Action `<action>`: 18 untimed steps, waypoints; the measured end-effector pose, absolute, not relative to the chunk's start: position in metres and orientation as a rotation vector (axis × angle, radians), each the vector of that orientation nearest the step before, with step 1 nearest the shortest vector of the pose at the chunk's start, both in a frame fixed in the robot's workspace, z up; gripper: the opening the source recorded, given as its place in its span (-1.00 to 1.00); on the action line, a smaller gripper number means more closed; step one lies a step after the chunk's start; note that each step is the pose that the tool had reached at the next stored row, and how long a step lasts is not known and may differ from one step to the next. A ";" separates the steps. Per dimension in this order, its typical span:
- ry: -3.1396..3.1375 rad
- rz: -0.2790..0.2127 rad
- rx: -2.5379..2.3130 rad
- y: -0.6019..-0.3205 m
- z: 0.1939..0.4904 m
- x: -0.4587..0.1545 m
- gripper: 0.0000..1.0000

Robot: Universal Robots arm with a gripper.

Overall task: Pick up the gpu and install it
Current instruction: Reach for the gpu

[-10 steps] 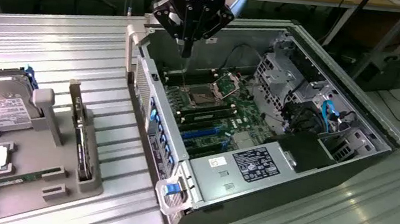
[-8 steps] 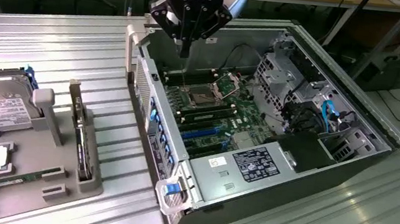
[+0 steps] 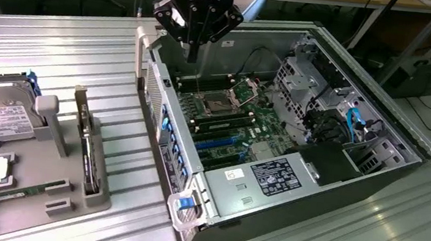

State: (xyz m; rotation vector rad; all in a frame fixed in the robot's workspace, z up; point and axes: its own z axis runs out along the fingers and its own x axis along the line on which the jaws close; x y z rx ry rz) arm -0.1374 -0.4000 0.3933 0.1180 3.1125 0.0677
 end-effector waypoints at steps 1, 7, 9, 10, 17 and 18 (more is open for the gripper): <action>3.113 0.068 0.118 -0.400 0.393 -0.138 -0.79; 3.112 0.068 0.118 -0.400 0.393 -0.143 -0.79; 3.113 0.068 0.118 -0.400 0.393 -0.144 -0.79; 3.113 0.068 0.118 -0.400 0.393 -0.145 -0.79; 3.113 0.068 0.118 -0.400 0.393 -0.147 -0.79; 3.113 0.068 0.118 -0.400 0.393 -0.148 -0.79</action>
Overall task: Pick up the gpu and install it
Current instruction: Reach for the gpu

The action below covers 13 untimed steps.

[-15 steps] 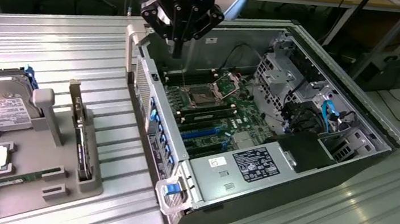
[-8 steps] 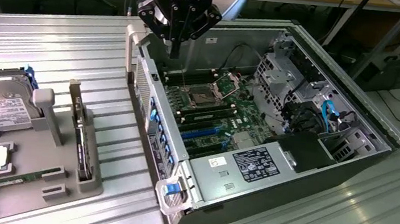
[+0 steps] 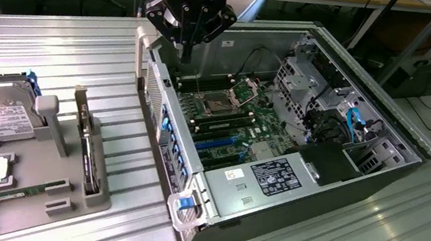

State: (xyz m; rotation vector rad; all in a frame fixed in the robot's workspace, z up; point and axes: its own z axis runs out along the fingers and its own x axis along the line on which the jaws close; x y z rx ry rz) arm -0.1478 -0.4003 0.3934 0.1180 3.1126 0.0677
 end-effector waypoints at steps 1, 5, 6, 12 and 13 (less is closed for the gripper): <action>3.113 0.068 0.118 -0.400 0.393 -0.148 -0.79; 3.113 0.068 0.118 -0.400 0.393 -0.150 -0.79; 3.113 0.068 0.118 -0.400 0.393 -0.151 -0.79; 3.113 0.068 0.118 -0.400 0.393 -0.155 -0.79; 3.113 0.068 0.118 -0.401 0.393 -0.156 -0.79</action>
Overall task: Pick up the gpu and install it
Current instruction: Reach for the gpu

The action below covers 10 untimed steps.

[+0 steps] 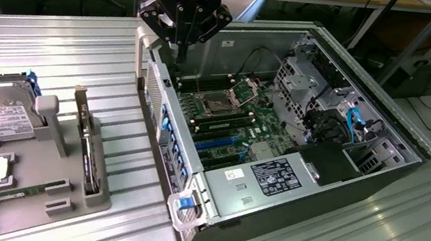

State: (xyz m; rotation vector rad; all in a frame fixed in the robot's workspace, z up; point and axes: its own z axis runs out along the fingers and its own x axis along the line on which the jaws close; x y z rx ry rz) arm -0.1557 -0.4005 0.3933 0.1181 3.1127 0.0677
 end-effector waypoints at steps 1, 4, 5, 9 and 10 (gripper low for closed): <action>3.113 0.068 0.118 -0.401 0.393 -0.156 -0.79; 3.113 0.068 0.118 -0.401 0.393 -0.159 -0.79; 3.113 0.068 0.118 -0.401 0.393 -0.159 -0.79; 3.113 0.068 0.118 -0.401 0.393 -0.162 -0.79; 3.113 0.068 0.118 -0.401 0.393 -0.163 -0.79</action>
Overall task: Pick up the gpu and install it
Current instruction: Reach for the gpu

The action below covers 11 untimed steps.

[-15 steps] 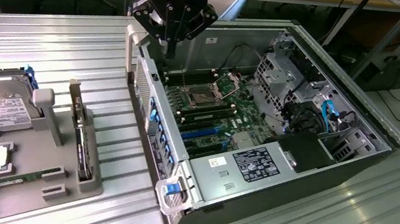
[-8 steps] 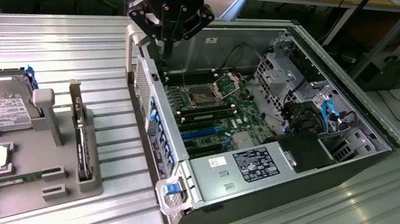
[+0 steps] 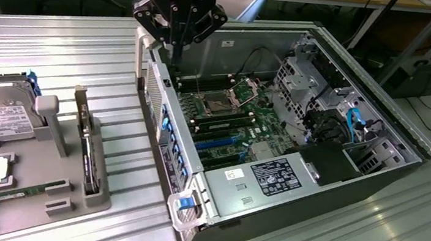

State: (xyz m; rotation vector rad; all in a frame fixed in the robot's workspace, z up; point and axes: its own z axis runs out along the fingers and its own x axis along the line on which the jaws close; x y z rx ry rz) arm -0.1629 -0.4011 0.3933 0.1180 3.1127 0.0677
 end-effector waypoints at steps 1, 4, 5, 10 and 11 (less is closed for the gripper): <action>3.113 0.068 0.118 -0.401 0.393 -0.164 -0.79; 3.113 0.068 0.118 -0.401 0.393 -0.165 -0.79; 3.113 0.068 0.118 -0.401 0.393 -0.166 -0.79; 3.113 0.068 0.118 -0.402 0.393 -0.168 -0.79; 3.113 0.068 0.118 -0.402 0.393 -0.169 -0.79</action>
